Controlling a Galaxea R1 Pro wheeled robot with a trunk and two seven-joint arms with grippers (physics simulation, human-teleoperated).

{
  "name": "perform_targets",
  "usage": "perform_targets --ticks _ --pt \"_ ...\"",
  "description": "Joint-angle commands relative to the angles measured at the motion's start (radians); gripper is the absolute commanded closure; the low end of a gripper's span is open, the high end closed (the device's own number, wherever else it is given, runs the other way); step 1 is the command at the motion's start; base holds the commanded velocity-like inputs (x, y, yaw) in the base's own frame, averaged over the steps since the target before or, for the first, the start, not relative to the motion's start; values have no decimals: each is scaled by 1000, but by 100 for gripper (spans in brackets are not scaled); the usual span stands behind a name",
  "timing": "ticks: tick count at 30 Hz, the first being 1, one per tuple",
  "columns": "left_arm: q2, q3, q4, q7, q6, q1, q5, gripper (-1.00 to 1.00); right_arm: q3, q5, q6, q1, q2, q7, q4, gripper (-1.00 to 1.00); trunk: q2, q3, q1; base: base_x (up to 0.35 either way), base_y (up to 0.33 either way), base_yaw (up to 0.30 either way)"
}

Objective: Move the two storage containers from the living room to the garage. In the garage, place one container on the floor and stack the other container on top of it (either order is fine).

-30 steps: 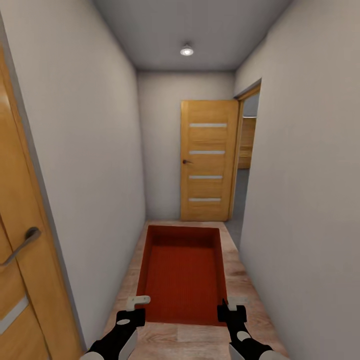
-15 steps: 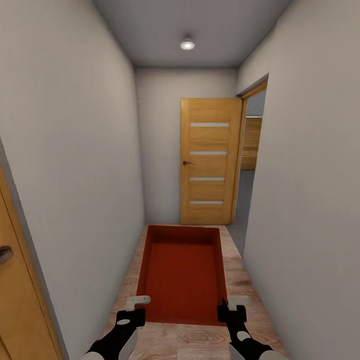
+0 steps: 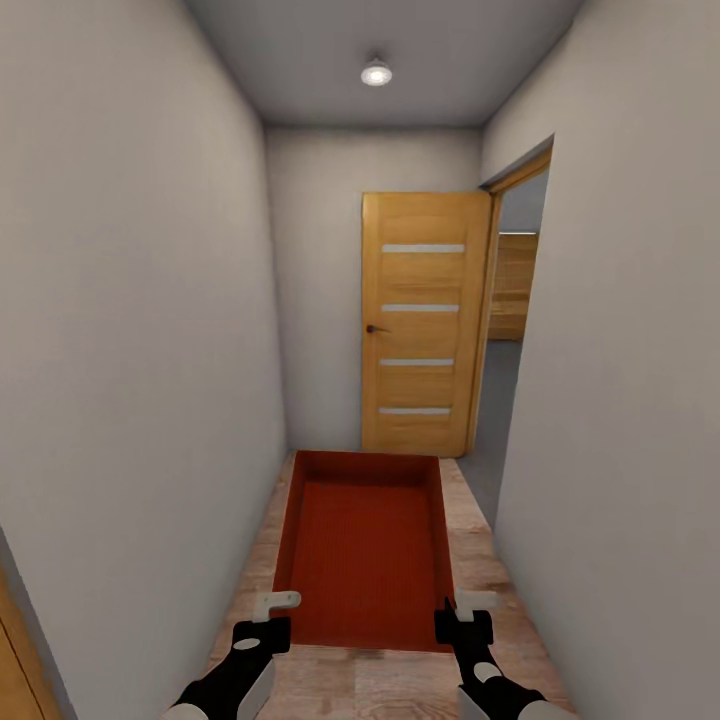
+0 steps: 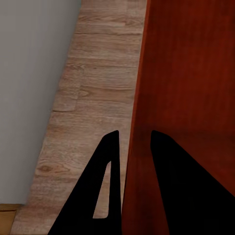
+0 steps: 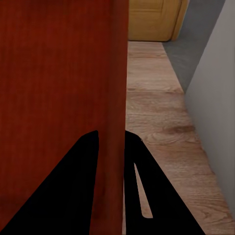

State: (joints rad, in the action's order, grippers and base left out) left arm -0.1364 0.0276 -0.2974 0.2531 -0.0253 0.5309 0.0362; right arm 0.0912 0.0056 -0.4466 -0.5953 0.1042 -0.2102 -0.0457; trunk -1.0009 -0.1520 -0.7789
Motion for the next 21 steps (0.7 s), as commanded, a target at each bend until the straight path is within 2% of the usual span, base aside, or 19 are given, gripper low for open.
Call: perform_targets --ticks 1,21 --pt "0 17 3 5 -5 0 25 100 9 1 -4 -1 0 -8 -43 100 -1 -2 -1 322 0 0" --pt "0 17 3 5 -6 0 25 100 9 1 -3 -1 0 -8 -43 100 -1 -2 -1 322 0 0"
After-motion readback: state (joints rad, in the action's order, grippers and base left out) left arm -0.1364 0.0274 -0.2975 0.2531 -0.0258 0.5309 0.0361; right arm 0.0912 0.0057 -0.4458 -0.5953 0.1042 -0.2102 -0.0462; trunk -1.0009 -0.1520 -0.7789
